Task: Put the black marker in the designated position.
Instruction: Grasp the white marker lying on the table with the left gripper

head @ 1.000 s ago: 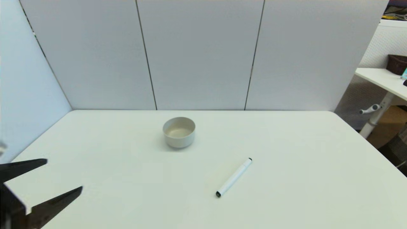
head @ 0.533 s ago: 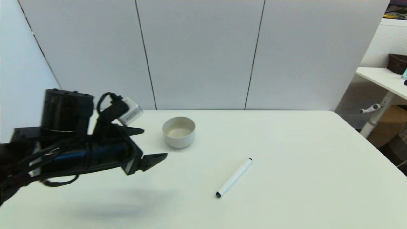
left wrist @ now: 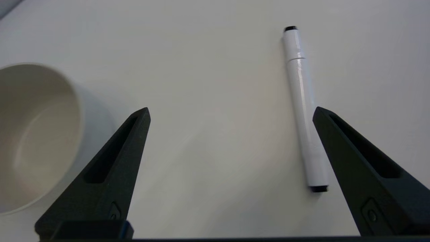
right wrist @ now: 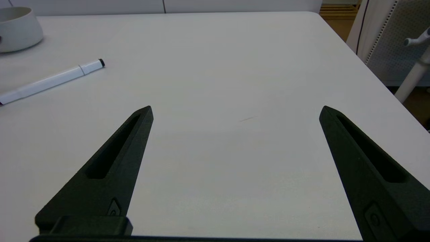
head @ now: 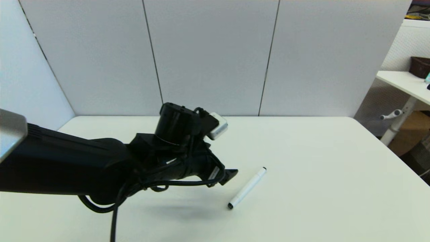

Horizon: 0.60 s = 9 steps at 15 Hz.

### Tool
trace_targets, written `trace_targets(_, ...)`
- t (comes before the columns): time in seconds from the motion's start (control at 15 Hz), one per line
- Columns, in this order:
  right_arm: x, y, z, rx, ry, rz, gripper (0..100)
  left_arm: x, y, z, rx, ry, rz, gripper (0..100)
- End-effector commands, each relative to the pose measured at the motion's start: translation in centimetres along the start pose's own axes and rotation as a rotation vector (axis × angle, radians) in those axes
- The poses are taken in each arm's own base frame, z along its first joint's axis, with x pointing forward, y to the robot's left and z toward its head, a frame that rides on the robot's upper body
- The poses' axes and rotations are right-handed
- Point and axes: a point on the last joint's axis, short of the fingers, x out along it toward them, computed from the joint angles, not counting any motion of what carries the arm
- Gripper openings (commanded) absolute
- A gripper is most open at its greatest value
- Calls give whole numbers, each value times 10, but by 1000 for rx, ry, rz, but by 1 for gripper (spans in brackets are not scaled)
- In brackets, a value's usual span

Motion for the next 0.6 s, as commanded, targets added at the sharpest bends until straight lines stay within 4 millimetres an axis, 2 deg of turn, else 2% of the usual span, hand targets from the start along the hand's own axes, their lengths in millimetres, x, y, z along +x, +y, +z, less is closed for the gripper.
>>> trace_targets(0.07,0,0,0,0,2,0,100,21,-31,3,10,16,-25,100)
trace_targets(0.6,0,0,0,0,2,0,100,37,-62,9,-60,14,9,100)
